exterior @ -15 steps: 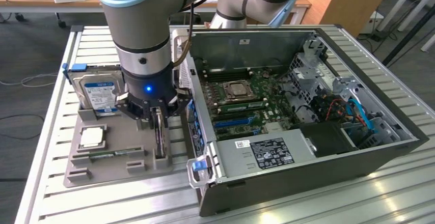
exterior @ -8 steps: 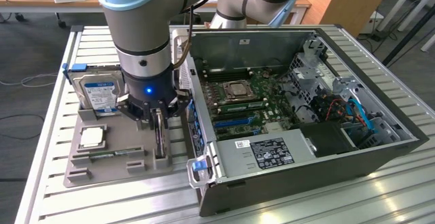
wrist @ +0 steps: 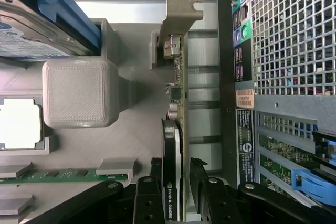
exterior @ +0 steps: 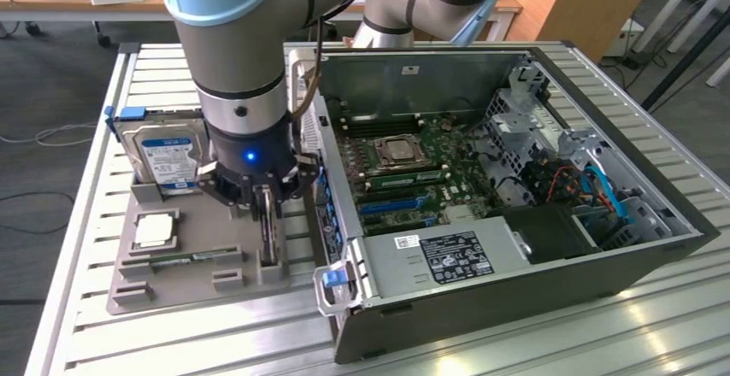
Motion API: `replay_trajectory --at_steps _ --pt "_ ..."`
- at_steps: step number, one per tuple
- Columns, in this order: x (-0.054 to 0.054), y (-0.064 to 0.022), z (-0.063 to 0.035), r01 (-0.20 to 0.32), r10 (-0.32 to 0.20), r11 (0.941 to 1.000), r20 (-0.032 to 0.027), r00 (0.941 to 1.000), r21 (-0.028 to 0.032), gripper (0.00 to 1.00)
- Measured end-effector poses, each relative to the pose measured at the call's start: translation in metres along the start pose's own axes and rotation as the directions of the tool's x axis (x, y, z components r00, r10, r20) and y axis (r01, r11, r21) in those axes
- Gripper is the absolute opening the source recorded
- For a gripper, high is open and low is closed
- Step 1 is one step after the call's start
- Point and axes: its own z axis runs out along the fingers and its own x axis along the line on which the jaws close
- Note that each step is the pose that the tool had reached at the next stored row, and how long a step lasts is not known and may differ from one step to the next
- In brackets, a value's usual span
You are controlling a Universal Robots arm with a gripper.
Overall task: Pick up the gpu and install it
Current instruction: 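Pick up the gpu and move the gpu toward the slot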
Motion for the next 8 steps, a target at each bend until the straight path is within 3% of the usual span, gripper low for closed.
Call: replay_trajectory --at_steps 8 --pt "0.0002 -0.0002 0.0037 0.0 0.0 1.0 0.0 1.0 0.0 0.36"
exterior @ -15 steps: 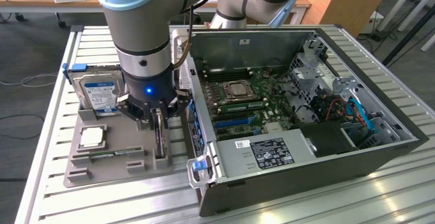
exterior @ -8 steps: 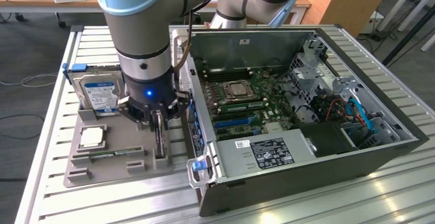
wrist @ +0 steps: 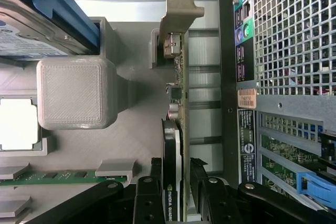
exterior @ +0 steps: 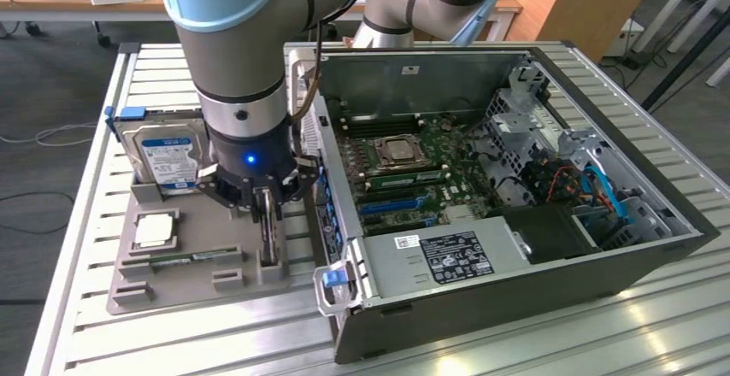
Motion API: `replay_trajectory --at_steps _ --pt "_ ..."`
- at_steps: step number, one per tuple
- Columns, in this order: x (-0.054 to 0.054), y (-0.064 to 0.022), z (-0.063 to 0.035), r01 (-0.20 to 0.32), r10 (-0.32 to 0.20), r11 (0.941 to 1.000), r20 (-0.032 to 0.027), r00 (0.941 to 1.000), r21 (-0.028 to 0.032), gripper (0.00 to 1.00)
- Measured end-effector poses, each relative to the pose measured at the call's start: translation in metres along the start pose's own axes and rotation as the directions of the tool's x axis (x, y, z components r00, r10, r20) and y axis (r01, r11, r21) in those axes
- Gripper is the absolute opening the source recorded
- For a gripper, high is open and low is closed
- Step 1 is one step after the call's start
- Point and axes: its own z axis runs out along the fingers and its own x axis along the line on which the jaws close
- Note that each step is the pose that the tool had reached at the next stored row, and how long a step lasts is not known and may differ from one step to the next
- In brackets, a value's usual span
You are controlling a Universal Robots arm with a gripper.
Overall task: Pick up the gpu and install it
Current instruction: 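Pick up the gpu and move the gpu toward the slot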
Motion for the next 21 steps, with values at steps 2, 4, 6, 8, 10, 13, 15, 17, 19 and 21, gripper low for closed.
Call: replay_trajectory --at_steps 2,4,6,8,10,13,15,17,19,21 --pt "0.0002 -0.0001 0.0006 0.0 0.0 1.0 0.0 1.0 0.0 0.36" --pt "0.0005 -0.0001 0.0012 0.0 0.0 1.0 0.0 1.0 0.0 0.36" --pt "0.0006 -0.0001 0.0015 0.0 0.0 1.0 0.0 1.0 0.0001 0.36" --pt "0.0006 -0.0001 0.0021 0.0 0.0 1.0 0.0001 1.0 -0.0001 0.36" --pt "0.0006 -0.0002 0.0028 0.0 0.0 1.0 0.0001 1.0 0.0 0.36" --pt "0.0007 -0.0002 0.0036 0.0 0.0 1.0 0.0 1.0 0.0 0.36" --pt "0.0007 -0.0002 0.0046 0.0 0.0 1.0 0.0002 1.0 -0.0002 0.36" --pt "0.0008 -0.0003 0.0054 0.0 0.0 1.0 0.0 1.0 0.0001 0.36" --pt "0.0008 -0.0003 0.0056 0.0 0.0 1.0 -0.0002 1.0 0.0003 0.36" --pt "0.0008 -0.0002 0.0064 0.0 0.0 1.0 0.0002 1.0 -0.0002 0.36"
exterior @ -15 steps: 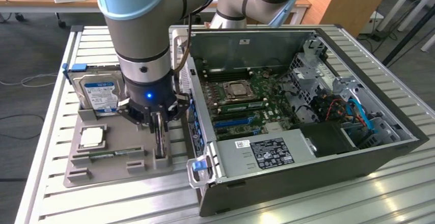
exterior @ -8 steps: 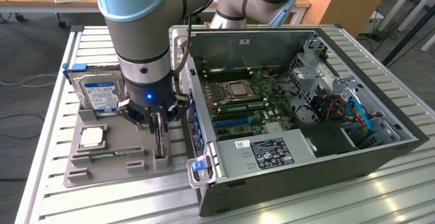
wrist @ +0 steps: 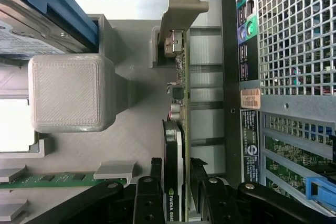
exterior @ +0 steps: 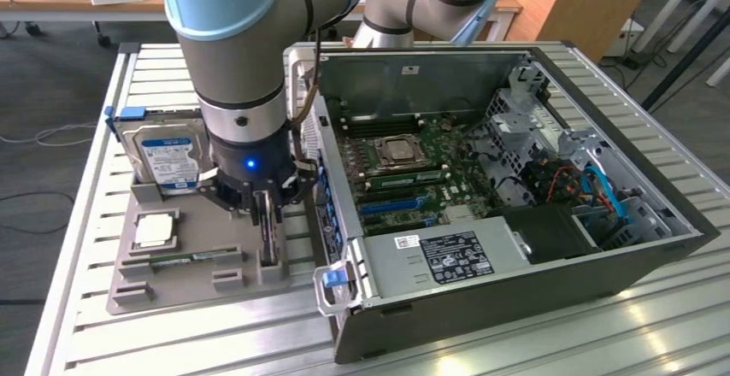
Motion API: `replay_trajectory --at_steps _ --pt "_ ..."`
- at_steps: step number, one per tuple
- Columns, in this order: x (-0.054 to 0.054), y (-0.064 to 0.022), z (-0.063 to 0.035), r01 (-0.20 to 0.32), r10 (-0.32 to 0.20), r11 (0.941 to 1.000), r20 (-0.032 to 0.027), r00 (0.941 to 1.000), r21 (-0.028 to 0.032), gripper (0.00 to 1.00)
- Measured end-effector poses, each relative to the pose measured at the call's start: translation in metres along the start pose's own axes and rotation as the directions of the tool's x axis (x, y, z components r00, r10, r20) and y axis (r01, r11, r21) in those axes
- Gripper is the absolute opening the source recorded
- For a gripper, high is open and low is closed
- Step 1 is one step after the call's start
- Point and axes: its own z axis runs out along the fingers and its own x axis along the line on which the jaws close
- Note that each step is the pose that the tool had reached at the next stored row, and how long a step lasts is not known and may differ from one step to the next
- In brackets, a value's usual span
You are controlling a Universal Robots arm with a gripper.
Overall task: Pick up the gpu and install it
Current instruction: 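Pick up the gpu and move the gpu toward the slot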
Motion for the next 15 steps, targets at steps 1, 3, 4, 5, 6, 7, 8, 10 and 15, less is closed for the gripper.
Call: replay_trajectory --at_steps 1,3,4,5,6,7,8,10,15 --pt "0.0002 0.0005 0.0005 0.0 0.0 1.0 0.0 1.0 0.0001 0.36" --pt "0.0003 0.0022 0.0014 0.0 0.0 1.0 -0.0001 1.0 0.0002 0.36" --pt "0.0003 0.0028 0.0017 0.0 0.0 1.0 -0.0001 1.0 0.0002 0.36" --pt "0.0003 0.0032 0.0019 0.0 0.0 1.0 -0.0001 1.0 0.0 0.36" --pt "0.0003 0.0034 0.0021 0.0 0.0 1.0 0.0 1.0 0.0001 0.36" --pt "0.0004 0.0038 0.0022 0.0 0.0 1.0 -0.0001 1.0 0.0001 0.36" --pt "0.0005 0.0043 0.0023 0.0 0.0 1.0 -0.0002 1.0 0.0002 0.36" --pt "0.0004 0.0049 0.0026 0.0 0.0 1.0 -0.0001 1.0 0.0001 0.36" --pt "0.0006 0.0062 0.0037 0.0 0.0 1.0 -0.0001 1.0 0.0001 0.36"
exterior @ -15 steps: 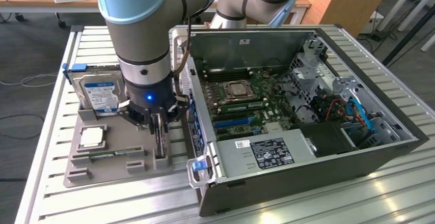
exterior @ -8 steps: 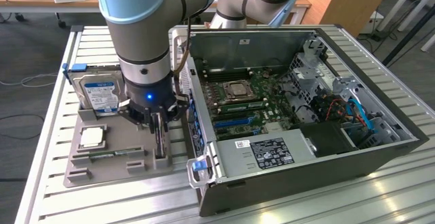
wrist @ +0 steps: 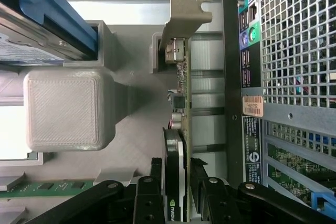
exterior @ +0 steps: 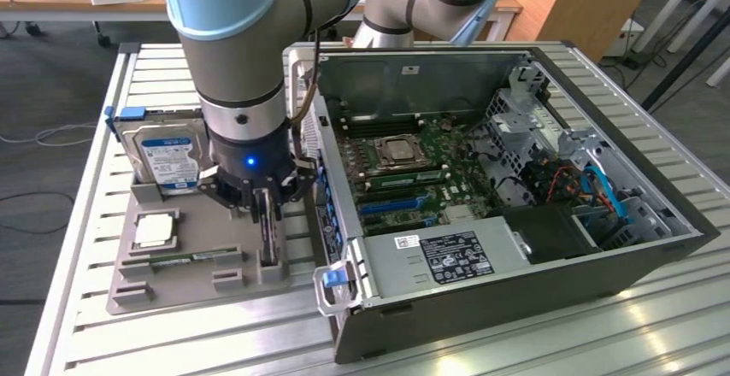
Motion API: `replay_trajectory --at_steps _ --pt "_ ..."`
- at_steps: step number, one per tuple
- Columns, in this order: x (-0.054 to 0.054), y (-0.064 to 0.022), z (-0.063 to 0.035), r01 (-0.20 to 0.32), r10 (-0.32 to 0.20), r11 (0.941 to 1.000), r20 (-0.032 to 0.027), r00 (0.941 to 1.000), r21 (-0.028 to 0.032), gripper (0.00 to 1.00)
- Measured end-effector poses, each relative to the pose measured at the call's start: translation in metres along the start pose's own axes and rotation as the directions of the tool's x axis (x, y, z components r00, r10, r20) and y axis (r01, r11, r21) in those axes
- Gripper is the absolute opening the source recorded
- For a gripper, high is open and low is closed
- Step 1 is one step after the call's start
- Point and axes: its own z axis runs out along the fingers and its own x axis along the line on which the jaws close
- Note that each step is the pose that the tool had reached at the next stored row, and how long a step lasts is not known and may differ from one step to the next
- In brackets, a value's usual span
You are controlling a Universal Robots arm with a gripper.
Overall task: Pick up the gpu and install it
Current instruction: 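Pick up the gpu and move the gpu toward the slot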
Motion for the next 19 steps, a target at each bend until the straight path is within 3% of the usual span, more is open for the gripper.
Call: replay_trajectory --at_steps 19 --pt "0.0012 0.0006 0.0002 0.0 0.0 1.0 0.0 1.0 0.0 0.36"
